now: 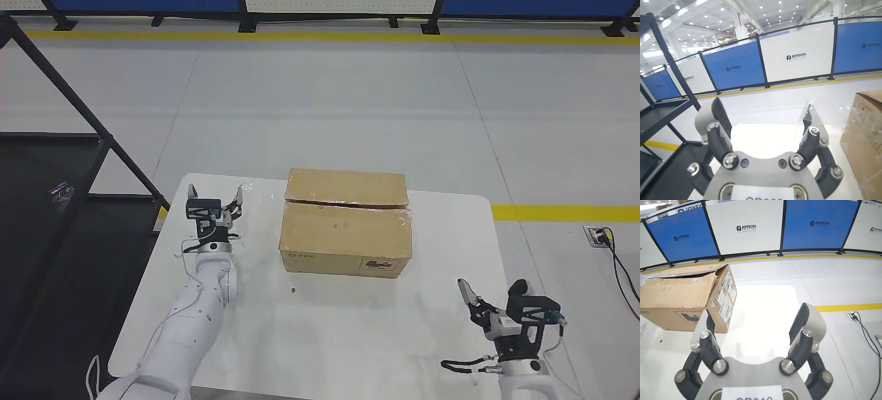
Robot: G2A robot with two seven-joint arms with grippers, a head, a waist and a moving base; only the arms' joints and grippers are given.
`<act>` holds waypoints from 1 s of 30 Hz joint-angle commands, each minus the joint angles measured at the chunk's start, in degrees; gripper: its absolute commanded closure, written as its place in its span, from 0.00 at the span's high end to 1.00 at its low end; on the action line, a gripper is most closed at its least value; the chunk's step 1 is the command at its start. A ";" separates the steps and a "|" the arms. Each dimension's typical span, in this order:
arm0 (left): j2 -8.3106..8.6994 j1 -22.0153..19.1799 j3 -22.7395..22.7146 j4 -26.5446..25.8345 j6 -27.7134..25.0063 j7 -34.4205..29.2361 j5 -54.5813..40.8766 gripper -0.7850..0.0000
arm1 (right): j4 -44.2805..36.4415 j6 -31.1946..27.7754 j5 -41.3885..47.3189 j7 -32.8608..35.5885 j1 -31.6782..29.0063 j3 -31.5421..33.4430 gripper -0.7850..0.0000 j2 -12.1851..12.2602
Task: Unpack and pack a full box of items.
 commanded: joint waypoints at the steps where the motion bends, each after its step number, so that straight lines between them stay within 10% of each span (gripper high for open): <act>1: 0.44 0.93 -0.66 -0.38 0.78 0.41 -0.23 1.00 | 0.05 -0.09 -0.19 0.23 0.40 -0.22 1.00 -0.01; 30: 6.71 6.87 -10.24 -1.08 6.80 -10.52 -3.06 1.00 | 1.00 -4.76 -4.11 6.36 6.21 -2.72 1.00 0.37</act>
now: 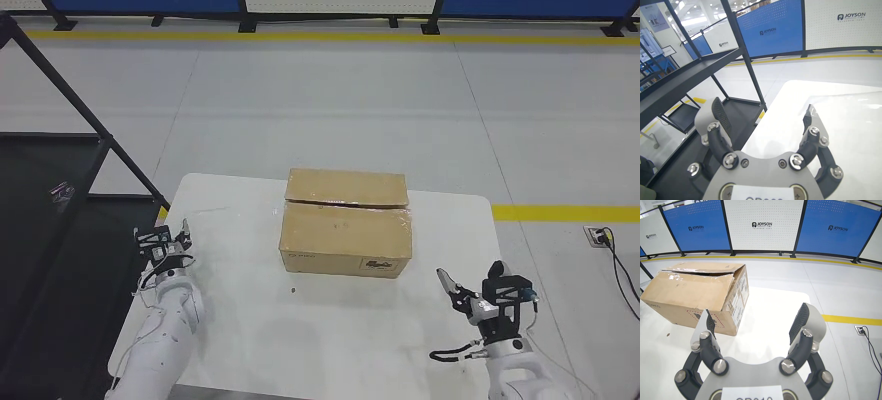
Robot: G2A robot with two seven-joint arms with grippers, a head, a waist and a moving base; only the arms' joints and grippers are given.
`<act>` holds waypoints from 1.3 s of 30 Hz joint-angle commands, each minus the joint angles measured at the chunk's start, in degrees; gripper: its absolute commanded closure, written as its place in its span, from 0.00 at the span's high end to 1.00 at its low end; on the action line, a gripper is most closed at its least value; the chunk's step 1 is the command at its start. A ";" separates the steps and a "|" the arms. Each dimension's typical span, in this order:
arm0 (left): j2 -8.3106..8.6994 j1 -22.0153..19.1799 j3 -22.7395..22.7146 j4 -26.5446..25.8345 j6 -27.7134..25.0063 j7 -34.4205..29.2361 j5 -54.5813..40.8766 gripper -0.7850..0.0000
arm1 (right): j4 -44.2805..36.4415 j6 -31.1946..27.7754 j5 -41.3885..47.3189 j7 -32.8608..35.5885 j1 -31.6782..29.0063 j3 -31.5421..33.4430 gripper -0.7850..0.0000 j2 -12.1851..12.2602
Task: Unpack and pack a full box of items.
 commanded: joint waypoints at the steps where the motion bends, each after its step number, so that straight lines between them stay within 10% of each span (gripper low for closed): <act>1: 0.48 0.30 -0.86 -0.12 0.32 -0.38 -0.56 1.00 | -0.05 -0.31 -0.39 0.63 0.40 -0.26 1.00 0.04; 26: 2.34 3.68 -5.79 -5.34 1.68 -0.63 -4.36 1.00 | -1.23 -0.56 -3.89 4.17 1.20 -2.69 1.00 0.25; 39: 3.17 9.53 -5.64 -16.51 -10.04 3.55 -1.25 1.00 | -0.22 -6.86 0.27 6.89 4.97 -3.06 1.00 0.53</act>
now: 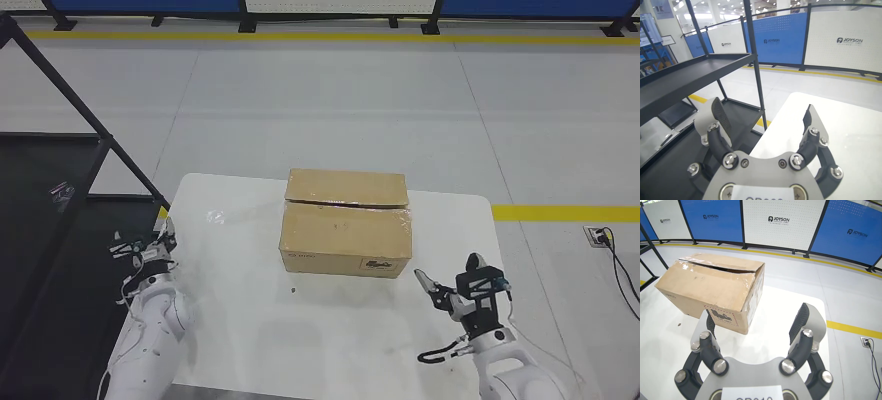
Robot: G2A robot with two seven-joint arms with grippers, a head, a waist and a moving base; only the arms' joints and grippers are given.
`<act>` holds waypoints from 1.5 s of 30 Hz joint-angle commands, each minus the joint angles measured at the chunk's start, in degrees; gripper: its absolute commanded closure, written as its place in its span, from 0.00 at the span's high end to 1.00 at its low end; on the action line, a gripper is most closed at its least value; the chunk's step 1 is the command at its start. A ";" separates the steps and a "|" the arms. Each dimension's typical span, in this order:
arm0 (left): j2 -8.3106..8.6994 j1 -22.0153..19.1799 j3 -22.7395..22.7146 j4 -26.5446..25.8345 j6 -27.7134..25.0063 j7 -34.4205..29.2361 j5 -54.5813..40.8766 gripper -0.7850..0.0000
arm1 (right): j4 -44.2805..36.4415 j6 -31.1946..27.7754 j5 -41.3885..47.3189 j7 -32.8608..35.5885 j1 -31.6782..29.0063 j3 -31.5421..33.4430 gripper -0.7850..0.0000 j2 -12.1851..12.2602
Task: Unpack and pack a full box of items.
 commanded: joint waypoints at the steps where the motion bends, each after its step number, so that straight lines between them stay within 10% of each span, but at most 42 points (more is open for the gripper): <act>1: 0.38 1.96 -0.13 -3.58 -2.43 1.15 1.32 1.00 | 0.95 -2.43 2.66 1.52 2.22 0.07 1.00 0.08; 15: 3.50 18.21 -1.84 -29.57 -25.84 -0.50 11.58 1.00 | 9.83 -9.61 23.91 12.58 15.31 2.18 1.00 0.37; 23: 2.72 18.71 0.97 -31.39 -18.62 -5.35 13.73 1.00 | 12.17 -8.01 26.84 11.94 16.08 1.07 1.00 0.20; 32: 2.22 17.95 1.22 -31.69 -19.16 -3.30 10.48 1.00 | 31.88 -4.93 52.29 14.57 31.12 -2.53 1.00 -1.22; 45: 1.95 18.23 0.92 -31.89 -20.12 -3.38 7.25 1.00 | 39.04 -1.48 49.19 10.20 35.83 -4.19 1.00 -1.52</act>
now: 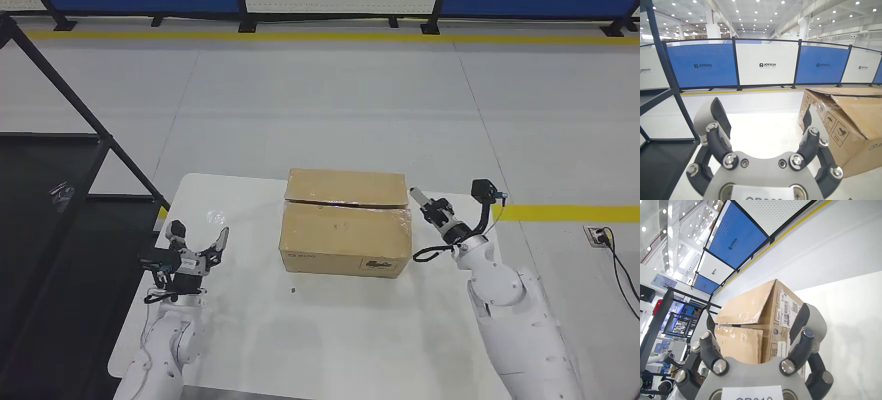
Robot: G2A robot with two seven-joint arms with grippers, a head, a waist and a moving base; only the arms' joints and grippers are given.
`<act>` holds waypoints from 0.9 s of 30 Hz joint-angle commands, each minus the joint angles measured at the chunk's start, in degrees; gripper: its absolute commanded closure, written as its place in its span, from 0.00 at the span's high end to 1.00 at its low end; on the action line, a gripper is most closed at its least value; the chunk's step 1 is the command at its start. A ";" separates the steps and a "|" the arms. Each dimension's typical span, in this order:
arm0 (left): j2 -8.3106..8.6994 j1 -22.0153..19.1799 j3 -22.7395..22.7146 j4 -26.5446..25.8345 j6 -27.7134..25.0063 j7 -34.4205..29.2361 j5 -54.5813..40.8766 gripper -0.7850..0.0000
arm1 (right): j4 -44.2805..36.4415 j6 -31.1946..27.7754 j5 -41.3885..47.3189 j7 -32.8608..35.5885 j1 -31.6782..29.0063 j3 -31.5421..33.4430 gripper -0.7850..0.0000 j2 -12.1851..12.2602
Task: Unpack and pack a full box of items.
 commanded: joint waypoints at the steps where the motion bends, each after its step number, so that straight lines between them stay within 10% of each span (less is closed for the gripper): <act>1: 0.00 0.00 0.00 0.00 -0.01 0.00 0.00 1.00 | 0.11 0.16 0.64 -0.01 -0.20 -0.04 1.00 -0.05; 13: 0.23 2.57 -0.80 -4.17 -2.56 -0.92 -0.04 1.00 | 18.34 -0.55 13.52 -7.42 9.99 -5.01 1.00 -2.65; 27: 0.35 3.15 -2.81 -4.05 -1.80 -1.78 -0.98 1.00 | 35.97 -12.86 18.32 0.91 19.67 -10.21 1.00 -4.61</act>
